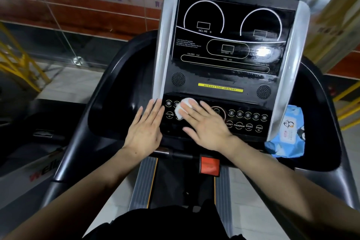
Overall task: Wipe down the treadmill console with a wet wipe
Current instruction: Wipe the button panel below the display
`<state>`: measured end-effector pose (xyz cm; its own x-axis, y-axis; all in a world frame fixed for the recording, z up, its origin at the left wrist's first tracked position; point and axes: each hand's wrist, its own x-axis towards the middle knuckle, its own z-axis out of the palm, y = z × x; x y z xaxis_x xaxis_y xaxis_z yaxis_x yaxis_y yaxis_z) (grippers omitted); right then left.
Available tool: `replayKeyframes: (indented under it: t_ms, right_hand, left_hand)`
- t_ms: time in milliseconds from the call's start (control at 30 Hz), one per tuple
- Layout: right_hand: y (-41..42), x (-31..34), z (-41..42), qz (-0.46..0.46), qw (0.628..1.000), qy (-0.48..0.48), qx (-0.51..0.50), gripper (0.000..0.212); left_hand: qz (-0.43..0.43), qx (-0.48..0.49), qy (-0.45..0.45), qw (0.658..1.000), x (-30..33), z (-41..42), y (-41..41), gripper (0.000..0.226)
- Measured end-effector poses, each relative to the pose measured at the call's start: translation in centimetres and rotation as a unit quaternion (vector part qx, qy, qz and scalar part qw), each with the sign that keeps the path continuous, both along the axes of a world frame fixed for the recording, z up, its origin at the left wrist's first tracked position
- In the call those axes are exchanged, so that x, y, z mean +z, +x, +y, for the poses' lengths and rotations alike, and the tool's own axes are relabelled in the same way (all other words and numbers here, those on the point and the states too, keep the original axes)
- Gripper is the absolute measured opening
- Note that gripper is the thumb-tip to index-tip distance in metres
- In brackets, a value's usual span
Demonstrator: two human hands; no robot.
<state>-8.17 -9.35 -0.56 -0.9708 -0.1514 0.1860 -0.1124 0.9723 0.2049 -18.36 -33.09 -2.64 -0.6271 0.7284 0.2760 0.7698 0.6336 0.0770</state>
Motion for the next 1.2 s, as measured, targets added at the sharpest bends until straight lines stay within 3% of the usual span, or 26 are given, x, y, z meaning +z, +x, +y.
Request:
replayKeyframes:
  t_ms: [367,533,733,1200]
  right_hand:
    - [0.6,0.1,-0.3,0.011,0.998,-0.024,-0.049,0.06]
    - [-3.5,-0.3,-4.9,-0.011,1.0,-0.023,-0.01,0.061]
    - [-0.1,-2.1,-4.7,-0.033,0.999,-0.009,0.03,0.059]
    - [12.2,-3.3,3.3,-0.009,0.99,-0.032,-0.14,0.054]
  left_hand:
    - [-0.021,0.022,-0.018,0.999,-0.3,-1.6,-0.5,0.079]
    - [-0.008,0.025,-0.042,0.999,-0.2,-2.4,-0.7,0.077]
    - [-0.017,0.02,-0.035,0.999,-0.3,-1.8,-0.5,0.08]
    - [-0.037,-0.089,0.001,0.995,1.1,4.2,4.0,0.074]
